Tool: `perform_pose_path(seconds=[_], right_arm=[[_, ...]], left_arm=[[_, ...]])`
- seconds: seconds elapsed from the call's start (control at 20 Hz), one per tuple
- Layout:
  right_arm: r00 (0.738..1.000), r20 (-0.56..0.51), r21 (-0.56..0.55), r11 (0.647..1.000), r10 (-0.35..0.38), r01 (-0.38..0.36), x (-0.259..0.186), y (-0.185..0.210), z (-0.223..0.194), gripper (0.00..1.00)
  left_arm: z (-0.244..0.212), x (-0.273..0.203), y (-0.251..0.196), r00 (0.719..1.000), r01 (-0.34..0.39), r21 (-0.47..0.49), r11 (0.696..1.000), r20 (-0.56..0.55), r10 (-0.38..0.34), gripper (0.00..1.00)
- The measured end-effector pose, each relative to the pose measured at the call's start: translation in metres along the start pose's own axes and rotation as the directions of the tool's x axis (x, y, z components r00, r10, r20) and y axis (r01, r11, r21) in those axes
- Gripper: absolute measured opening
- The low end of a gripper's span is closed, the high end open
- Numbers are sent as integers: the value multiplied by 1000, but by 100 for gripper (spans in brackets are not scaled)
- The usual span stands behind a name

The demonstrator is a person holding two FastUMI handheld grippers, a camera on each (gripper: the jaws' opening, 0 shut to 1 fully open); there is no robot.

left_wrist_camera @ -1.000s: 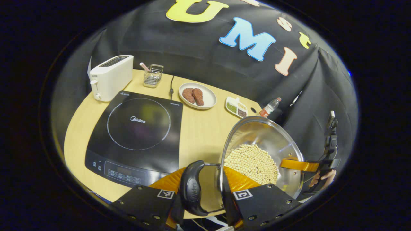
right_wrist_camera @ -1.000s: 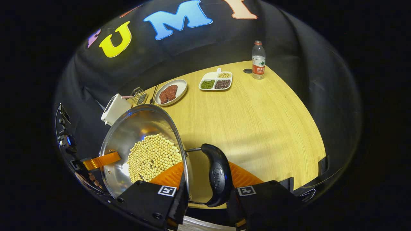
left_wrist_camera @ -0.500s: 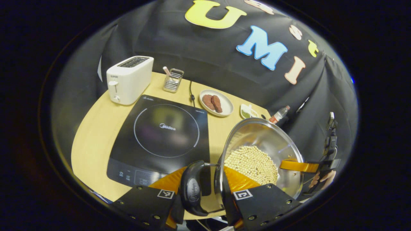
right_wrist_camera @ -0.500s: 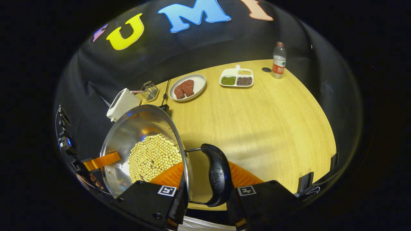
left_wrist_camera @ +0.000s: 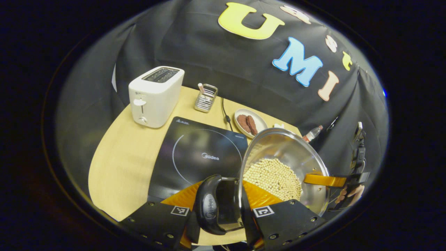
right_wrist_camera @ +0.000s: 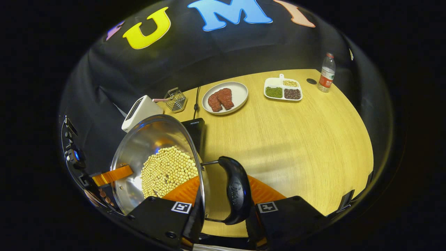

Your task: First push the handle of the pot to place it horizontally, then grasp the pot with both hands and set it on the induction cooktop.

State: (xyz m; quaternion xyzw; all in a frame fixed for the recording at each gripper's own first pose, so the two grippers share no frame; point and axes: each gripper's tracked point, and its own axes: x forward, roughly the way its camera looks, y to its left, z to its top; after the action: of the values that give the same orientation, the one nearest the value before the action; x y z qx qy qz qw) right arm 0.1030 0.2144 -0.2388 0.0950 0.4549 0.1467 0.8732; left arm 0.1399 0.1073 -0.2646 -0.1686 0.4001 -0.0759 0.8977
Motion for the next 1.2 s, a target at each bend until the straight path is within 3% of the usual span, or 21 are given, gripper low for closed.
perform_pose_path(seconds=[0.05,0.25,0.6,0.75,0.85,1.2], right_arm=[[1000,1,-2,1000,4,-4,4,6,3,51],[1000,-4,6,1000,18,-18,24,26,11,54],[999,-5,13,999,34,-34,63,57,26,51],[999,12,12,999,41,-41,80,68,33,51],[999,20,22,999,44,-44,91,76,36,51],[998,54,50,998,33,-36,127,83,46,51]], left_arm=[[5,4,7,1000,-2,-1,1000,0,2,51],[23,14,29,1000,-12,11,1000,9,12,52],[49,31,66,999,-22,14,1000,32,21,51],[52,41,85,999,-25,-10,1000,34,25,55],[57,47,97,998,-30,-12,999,46,31,51],[72,80,120,997,-27,9,1000,74,26,51]])
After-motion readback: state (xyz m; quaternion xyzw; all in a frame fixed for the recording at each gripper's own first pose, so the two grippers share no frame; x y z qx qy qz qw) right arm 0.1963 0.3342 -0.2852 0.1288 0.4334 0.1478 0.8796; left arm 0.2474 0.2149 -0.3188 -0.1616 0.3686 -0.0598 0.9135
